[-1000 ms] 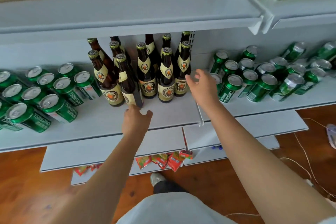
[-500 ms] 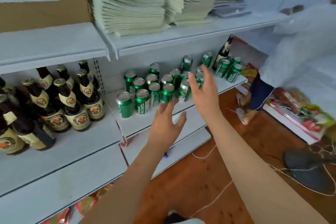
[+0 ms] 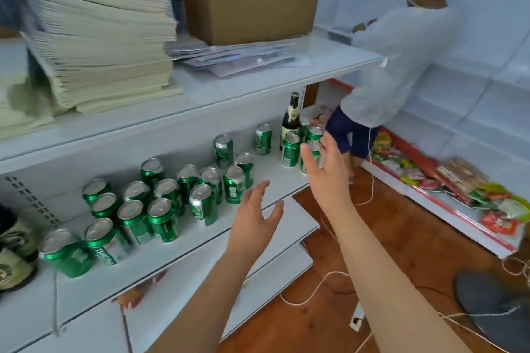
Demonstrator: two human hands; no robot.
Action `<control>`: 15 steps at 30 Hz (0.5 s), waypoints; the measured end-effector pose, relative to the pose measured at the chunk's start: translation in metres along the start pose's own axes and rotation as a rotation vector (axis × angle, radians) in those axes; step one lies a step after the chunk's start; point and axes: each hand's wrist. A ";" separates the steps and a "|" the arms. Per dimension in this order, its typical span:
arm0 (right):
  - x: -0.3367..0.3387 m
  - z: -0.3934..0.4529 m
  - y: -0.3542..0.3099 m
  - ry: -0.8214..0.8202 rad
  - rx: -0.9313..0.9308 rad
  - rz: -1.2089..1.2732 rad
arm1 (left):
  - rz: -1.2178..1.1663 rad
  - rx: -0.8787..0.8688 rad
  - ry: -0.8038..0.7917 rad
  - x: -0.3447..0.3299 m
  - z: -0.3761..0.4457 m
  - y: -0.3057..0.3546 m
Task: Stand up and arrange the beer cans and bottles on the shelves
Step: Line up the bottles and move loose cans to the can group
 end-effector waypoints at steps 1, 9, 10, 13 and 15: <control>0.003 0.013 0.010 -0.020 0.003 0.012 | 0.001 0.028 0.010 -0.008 0.012 0.002; -0.017 0.112 0.081 -0.139 -0.078 0.008 | 0.000 0.159 0.037 -0.054 0.114 -0.004; -0.023 0.123 0.089 -0.147 -0.089 0.008 | -0.006 0.165 0.034 -0.059 0.129 -0.005; -0.036 0.159 0.108 -0.162 -0.111 -0.005 | 0.011 0.160 0.015 -0.078 0.174 -0.003; -0.043 0.182 0.120 -0.189 -0.096 -0.059 | 0.046 0.160 -0.014 -0.088 0.198 0.000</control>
Point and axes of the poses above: each hand's wrist, its own z-axis towards the middle knuckle, its own x-axis out of the back of the hand, y = z × x, and after that the axes turned 9 degrees about x, right-handed
